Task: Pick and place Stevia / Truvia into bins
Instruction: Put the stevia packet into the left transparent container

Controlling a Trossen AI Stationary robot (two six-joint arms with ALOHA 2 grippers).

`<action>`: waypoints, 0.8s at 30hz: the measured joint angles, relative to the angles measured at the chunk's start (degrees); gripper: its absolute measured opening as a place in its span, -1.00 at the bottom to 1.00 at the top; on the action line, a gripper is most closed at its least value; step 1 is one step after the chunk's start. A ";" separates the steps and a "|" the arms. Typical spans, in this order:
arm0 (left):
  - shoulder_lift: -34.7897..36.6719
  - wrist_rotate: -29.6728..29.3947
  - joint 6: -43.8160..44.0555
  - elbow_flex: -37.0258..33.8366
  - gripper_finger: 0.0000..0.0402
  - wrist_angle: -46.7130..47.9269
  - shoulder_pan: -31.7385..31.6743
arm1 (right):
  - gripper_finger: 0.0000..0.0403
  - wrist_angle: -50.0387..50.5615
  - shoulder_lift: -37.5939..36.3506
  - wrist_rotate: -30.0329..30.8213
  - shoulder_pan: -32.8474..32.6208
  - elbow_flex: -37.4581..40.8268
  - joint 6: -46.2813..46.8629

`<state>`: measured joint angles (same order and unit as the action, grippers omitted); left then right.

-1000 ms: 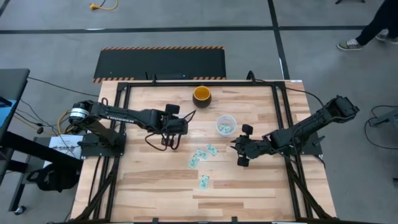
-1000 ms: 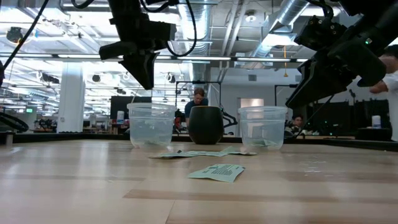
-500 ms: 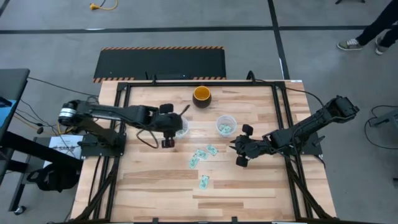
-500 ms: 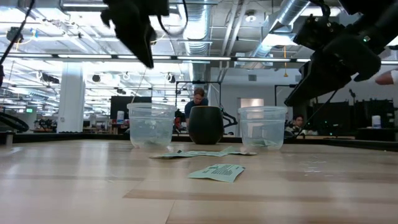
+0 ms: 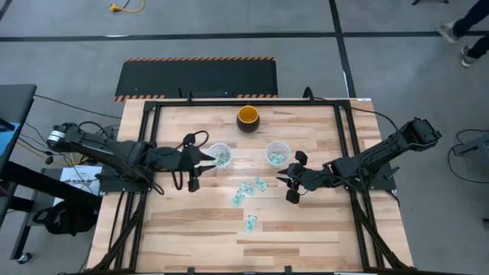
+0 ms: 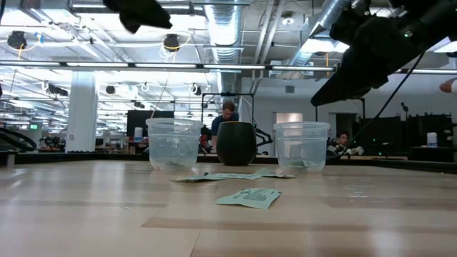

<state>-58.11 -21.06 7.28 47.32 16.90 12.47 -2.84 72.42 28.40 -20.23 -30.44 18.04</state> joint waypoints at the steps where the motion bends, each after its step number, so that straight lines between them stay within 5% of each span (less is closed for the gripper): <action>1: 1.00 -0.77 0.26 -2.44 -0.49 -2.53 0.44 | -0.57 -0.01 0.00 0.00 0.22 0.00 0.00; 11: 0.39 0.91 0.55 -18.67 -0.49 -27.08 1.03 | -0.57 0.30 0.00 0.03 0.88 0.00 -0.46; 18: -9.97 10.66 -0.83 -18.71 -0.49 -31.91 2.22 | -0.57 1.43 0.00 0.02 0.88 0.00 -0.49; 24: -20.93 10.76 -6.30 -15.26 -0.49 -31.67 4.51 | -0.57 2.77 0.00 0.04 0.88 0.00 -0.50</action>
<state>-79.04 -10.31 0.98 32.06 -14.77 16.98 -0.07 72.42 28.45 -19.35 -30.44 17.54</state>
